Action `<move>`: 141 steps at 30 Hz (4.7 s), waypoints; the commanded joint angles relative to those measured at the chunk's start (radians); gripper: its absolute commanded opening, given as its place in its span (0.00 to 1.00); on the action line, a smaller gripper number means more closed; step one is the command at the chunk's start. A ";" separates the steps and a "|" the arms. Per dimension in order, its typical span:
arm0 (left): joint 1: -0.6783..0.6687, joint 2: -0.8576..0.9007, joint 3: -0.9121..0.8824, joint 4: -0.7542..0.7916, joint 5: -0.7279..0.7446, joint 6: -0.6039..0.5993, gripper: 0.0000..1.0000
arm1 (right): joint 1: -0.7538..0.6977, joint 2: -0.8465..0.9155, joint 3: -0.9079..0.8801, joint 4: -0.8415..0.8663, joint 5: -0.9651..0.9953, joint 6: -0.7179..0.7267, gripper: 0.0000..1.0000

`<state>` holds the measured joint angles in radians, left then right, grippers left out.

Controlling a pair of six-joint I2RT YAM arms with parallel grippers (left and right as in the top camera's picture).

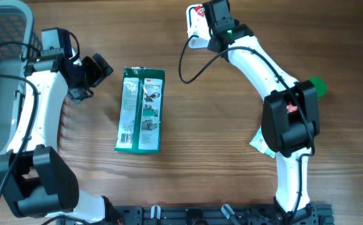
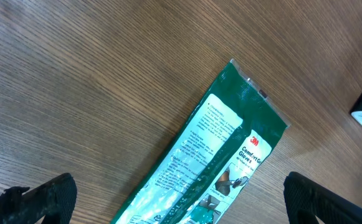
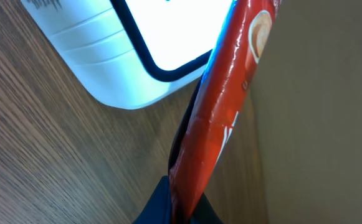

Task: Scan the item barcode
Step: 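Hold the Nescafe stick in front of the scanner face, then move the Nescafe stick right and drop it beside the jar, then reach right gripper down to the green 3M gloves pack, then close right gripper on the gloves pack edge and lift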

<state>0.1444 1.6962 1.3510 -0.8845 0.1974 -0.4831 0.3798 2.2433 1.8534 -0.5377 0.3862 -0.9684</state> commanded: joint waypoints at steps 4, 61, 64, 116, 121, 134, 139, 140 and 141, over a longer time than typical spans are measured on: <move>0.009 0.000 0.011 0.002 0.011 0.012 1.00 | 0.004 0.042 -0.010 0.006 -0.055 0.061 0.06; 0.009 0.000 0.011 0.003 0.012 0.012 1.00 | 0.085 -0.286 -0.374 -0.200 -0.766 1.464 0.97; 0.009 0.000 0.011 0.035 0.012 0.002 1.00 | 0.117 -0.286 -0.374 -0.200 -0.752 1.469 0.97; -0.214 0.295 -0.187 0.084 -0.225 0.050 0.04 | 0.334 0.083 -0.375 0.196 -1.118 1.644 0.79; -0.214 0.295 -0.187 0.085 -0.225 0.050 0.04 | 0.368 0.121 -0.375 0.294 -1.168 1.685 0.64; -0.214 0.293 -0.186 0.085 -0.225 0.050 0.04 | 0.317 0.118 -0.375 0.322 -1.181 1.618 0.18; -0.184 0.235 -0.160 0.085 -0.210 0.050 0.04 | 0.282 0.071 -0.374 0.304 -1.226 1.501 0.08; -0.171 0.210 -0.155 0.086 -0.197 0.050 0.04 | 0.277 0.047 -0.374 0.286 -1.209 1.460 0.08; -0.156 0.177 -0.153 0.090 -0.186 0.053 0.04 | 0.274 0.021 -0.374 0.261 -1.182 1.416 0.07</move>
<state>-0.0589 1.9186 1.1961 -0.8059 -0.0021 -0.4309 0.6830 2.3207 1.4937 -0.2283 -0.8307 0.5941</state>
